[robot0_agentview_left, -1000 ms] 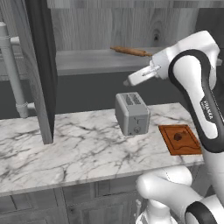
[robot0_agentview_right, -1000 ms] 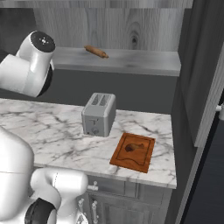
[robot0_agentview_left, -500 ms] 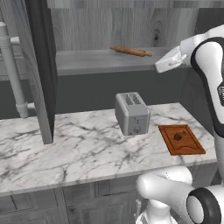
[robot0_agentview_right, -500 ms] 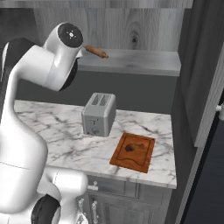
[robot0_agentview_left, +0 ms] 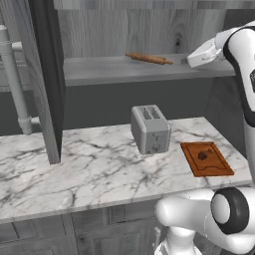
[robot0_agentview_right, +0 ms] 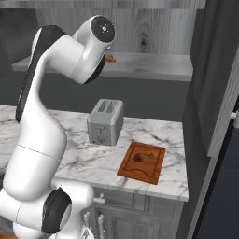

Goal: Open the cabinet, retrieve the rolling pin, and place it next to the meat on the cutting board to prepare for tenderizing.

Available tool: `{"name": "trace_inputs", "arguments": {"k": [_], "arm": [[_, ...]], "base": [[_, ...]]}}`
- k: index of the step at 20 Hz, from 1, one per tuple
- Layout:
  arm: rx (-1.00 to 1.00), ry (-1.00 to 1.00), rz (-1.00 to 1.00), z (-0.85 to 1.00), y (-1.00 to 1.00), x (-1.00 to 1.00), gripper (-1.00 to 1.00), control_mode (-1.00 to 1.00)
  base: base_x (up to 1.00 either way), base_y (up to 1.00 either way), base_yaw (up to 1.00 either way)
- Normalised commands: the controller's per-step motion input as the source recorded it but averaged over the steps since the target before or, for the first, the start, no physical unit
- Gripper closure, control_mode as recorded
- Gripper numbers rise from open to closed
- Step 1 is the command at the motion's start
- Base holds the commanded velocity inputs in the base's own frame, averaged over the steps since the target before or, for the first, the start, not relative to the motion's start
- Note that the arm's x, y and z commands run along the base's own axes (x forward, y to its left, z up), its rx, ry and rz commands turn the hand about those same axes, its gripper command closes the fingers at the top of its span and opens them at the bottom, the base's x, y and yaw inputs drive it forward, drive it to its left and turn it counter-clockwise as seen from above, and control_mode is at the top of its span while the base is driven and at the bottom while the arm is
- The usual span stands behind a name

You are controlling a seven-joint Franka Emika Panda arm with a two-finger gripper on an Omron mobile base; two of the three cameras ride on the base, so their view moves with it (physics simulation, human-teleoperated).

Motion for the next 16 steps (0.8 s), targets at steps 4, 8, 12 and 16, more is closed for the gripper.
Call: {"name": "trace_inputs", "arguments": {"k": [4, 8, 12, 16], "arm": [[0.01, 0.04, -0.04, 0.00, -0.29, 0.32, -1.00, -1.00], [0.02, 0.03, -0.04, 0.00, -0.22, 0.37, -1.00, -1.00], [0.03, 0.02, -0.05, 0.00, -0.16, 0.41, -1.00, -1.00], [0.00, 0.00, -0.06, -0.11, -0.08, 0.31, -1.00, -1.00]], "base": [[0.00, 0.00, 0.00], [0.00, 0.00, 0.00], [0.00, 0.00, 0.00], [0.00, 0.00, 0.00]]}}
